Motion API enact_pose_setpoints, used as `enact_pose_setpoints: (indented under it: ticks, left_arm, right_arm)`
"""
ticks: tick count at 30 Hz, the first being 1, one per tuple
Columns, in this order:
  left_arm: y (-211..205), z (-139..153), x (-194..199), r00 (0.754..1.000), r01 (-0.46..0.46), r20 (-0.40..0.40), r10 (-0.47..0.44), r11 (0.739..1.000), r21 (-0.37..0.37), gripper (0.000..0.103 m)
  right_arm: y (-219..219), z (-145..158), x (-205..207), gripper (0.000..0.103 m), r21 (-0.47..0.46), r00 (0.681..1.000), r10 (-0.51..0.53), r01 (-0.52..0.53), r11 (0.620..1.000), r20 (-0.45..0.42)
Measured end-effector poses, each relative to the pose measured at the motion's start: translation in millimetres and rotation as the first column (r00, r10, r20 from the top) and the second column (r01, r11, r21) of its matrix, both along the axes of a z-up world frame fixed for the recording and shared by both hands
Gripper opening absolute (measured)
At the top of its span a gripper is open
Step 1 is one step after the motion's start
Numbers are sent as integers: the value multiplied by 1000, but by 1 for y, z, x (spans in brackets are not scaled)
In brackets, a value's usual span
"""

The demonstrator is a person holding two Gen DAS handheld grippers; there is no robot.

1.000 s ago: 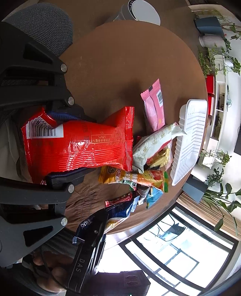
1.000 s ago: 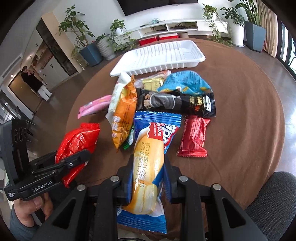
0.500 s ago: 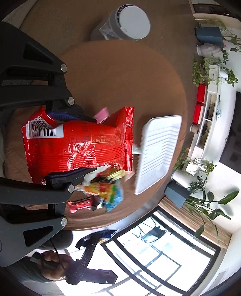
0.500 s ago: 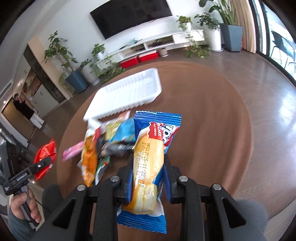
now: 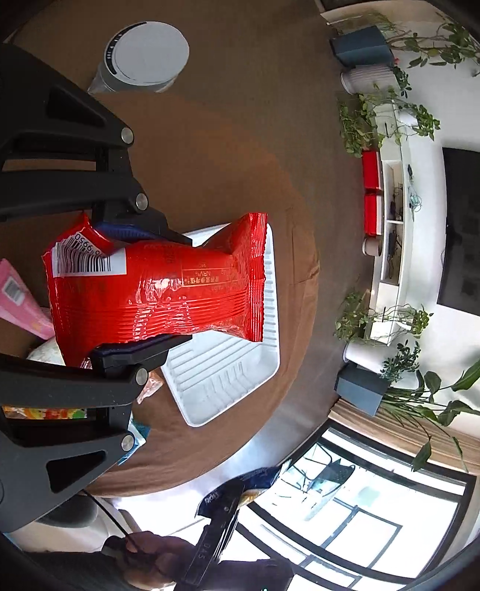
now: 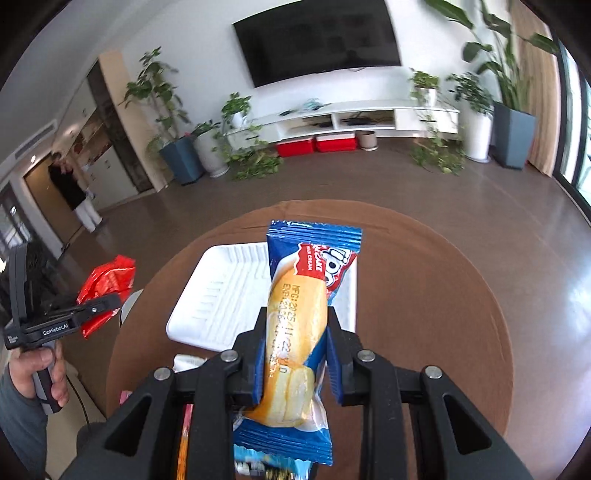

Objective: Organize snacks
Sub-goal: 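Lift both held packets and carry them over the white tray, then open both tools to drop the packets into the tray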

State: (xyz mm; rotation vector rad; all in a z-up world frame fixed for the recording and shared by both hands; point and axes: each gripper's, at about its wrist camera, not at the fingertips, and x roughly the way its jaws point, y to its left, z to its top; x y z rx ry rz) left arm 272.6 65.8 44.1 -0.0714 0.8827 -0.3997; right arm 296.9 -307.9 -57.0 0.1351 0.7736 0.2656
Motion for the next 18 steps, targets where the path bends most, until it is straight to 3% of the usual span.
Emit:
enact_pose_setpoints:
  ticks: [10, 18]
  left_arm:
    - [-34, -85, 101, 991, 42, -127, -27, 993, 114, 39]
    - [-57, -130, 123, 986, 70, -162, -45, 986, 154, 39]
  right_arm:
    - [30, -69, 100, 29, -84, 981, 65, -82, 993, -183]
    - [20, -112, 127, 29, -118, 965, 29, -61, 991, -260]
